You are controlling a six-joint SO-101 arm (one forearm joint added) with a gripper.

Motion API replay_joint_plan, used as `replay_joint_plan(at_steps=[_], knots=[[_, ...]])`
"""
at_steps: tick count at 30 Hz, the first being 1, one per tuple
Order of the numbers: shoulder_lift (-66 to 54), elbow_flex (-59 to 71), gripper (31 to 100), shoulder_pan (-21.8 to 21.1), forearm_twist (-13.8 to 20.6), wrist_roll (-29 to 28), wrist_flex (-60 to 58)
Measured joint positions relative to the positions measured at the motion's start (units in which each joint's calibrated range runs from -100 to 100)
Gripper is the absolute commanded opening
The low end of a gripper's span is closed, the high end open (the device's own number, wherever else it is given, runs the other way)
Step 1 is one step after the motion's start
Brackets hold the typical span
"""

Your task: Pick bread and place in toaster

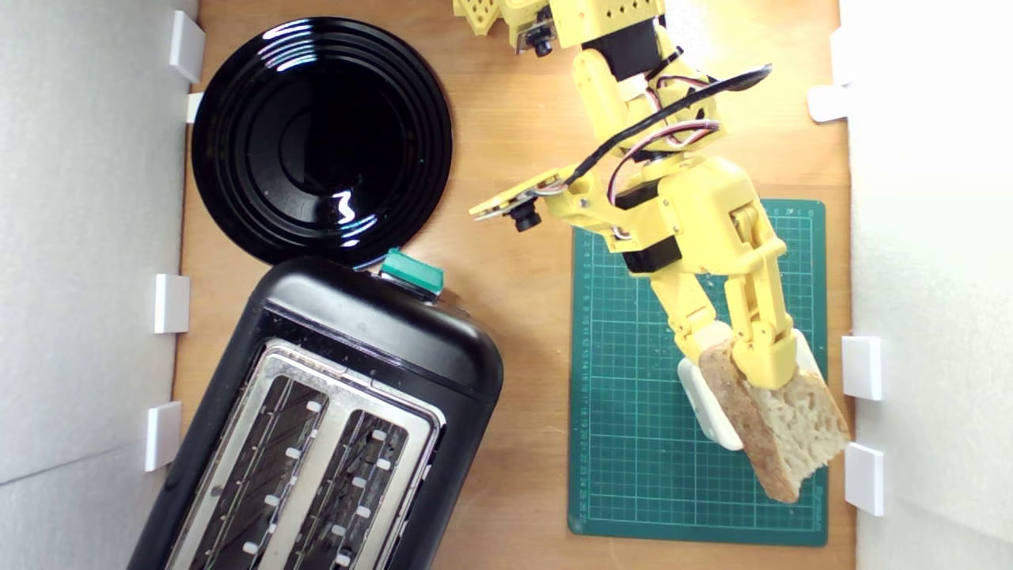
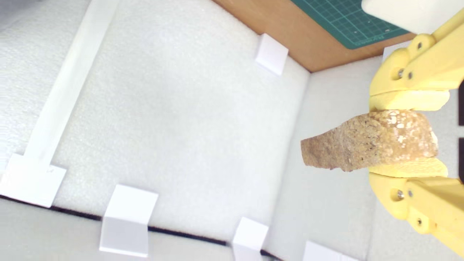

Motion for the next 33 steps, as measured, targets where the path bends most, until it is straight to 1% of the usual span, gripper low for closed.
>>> replay_joint_plan(at_steps=[2,4,7,12,16,18,19,24,26,28,33], knots=[[-2.0,0.1,61.1,0.0,0.4,0.5,1.1],[-4.6,0.1,61.1,0.1,0.2,1.9,2.8],[-9.0,0.1,61.1,1.7,0.0,3.5,4.1],[-14.2,-1.0,61.1,5.2,-0.4,3.9,6.4],[-17.1,-5.3,61.1,4.9,-0.5,4.3,12.7],[-18.5,-7.7,61.1,4.7,-0.8,5.5,15.5],[-19.1,-9.1,61.1,4.9,-1.7,6.2,16.5],[-21.2,-16.9,61.1,5.9,-8.4,12.3,23.4],[-21.5,-20.5,61.1,6.0,-10.2,14.4,25.9],[-21.5,-24.4,61.1,7.3,-10.8,16.0,28.6],[-21.6,-34.2,61.1,11.5,-10.5,20.6,35.8]])
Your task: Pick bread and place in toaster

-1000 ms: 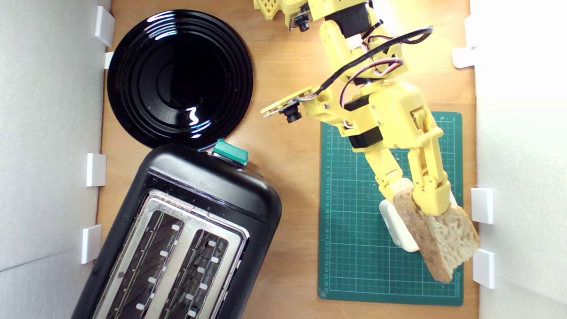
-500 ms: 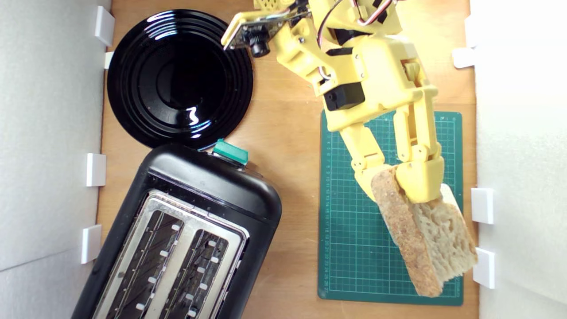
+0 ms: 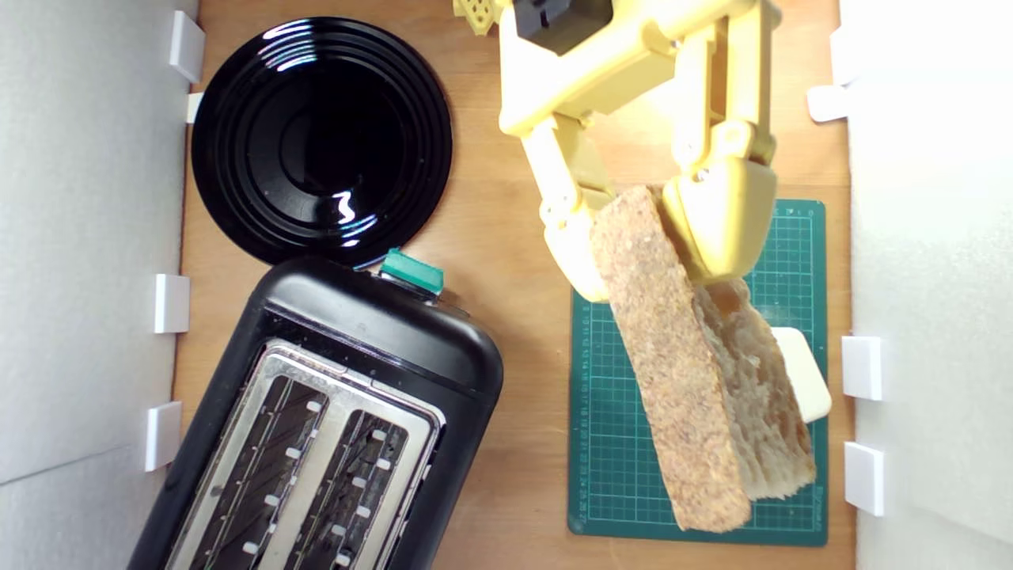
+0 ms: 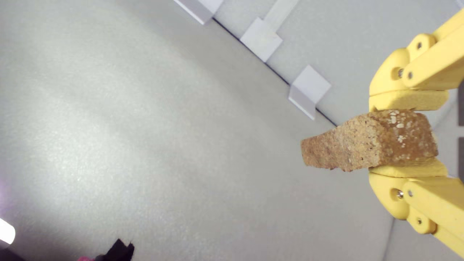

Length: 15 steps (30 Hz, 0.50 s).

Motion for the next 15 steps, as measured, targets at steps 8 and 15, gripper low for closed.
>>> replay_joint_plan(at_steps=[8,15], knots=[[-0.1,-10.5,61.1,4.5,-0.2,8.7,8.3],[-0.2,-11.2,61.1,10.0,0.0,15.8,8.9]])
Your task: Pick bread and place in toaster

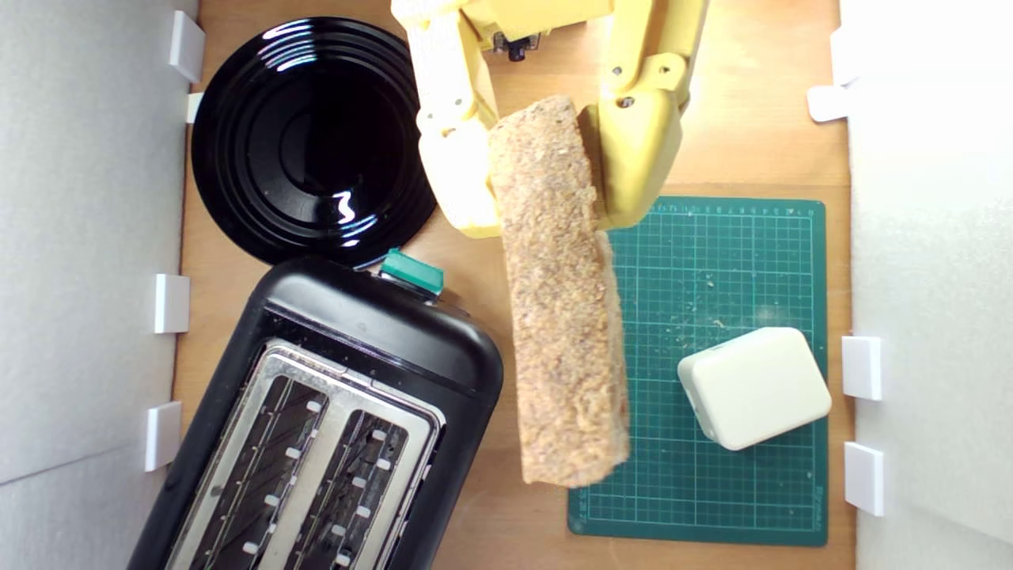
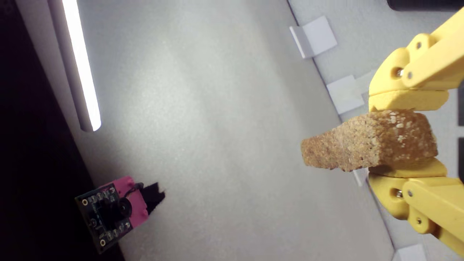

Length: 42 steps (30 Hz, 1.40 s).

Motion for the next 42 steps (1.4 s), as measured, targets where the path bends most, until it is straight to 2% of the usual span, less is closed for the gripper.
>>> replay_joint_plan(at_steps=[7,15,23,31,42], knots=[[0.1,-0.1,61.1,6.6,-0.4,7.3,7.8],[0.1,-1.8,61.1,13.4,-0.4,12.9,17.7],[4.5,-8.7,61.1,14.6,-0.3,13.8,24.3],[9.0,-9.6,61.1,17.9,-0.3,15.1,24.8],[15.3,-13.6,61.1,18.6,-0.3,15.1,24.8]])
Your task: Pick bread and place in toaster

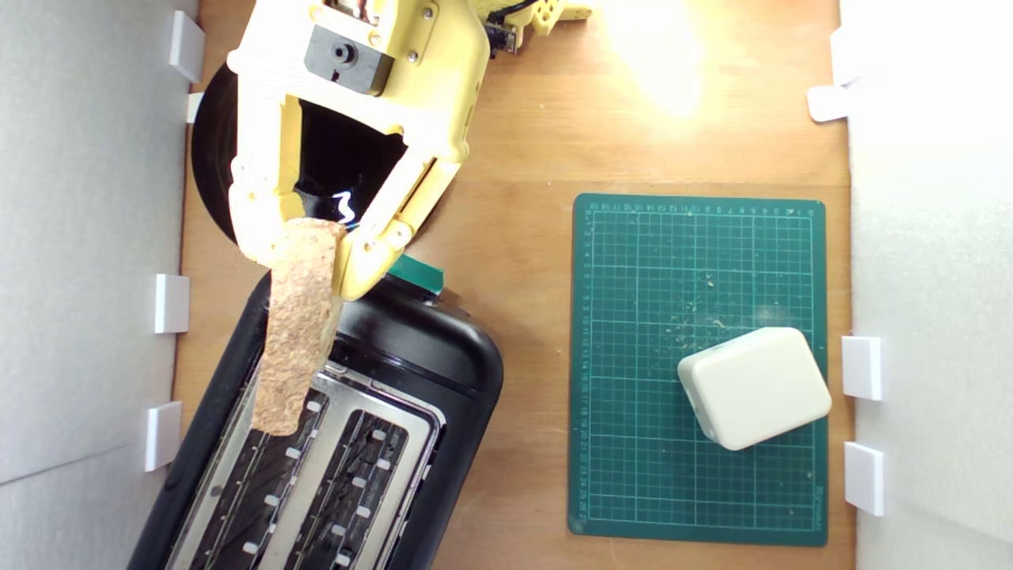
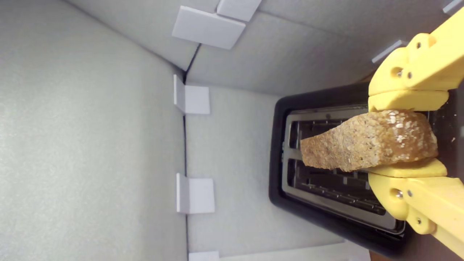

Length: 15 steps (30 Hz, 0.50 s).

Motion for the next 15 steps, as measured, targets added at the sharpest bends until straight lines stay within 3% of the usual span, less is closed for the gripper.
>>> replay_joint_plan(at_steps=[15], knots=[[4.0,-0.8,61.1,0.0,-0.1,0.0,-1.3]])
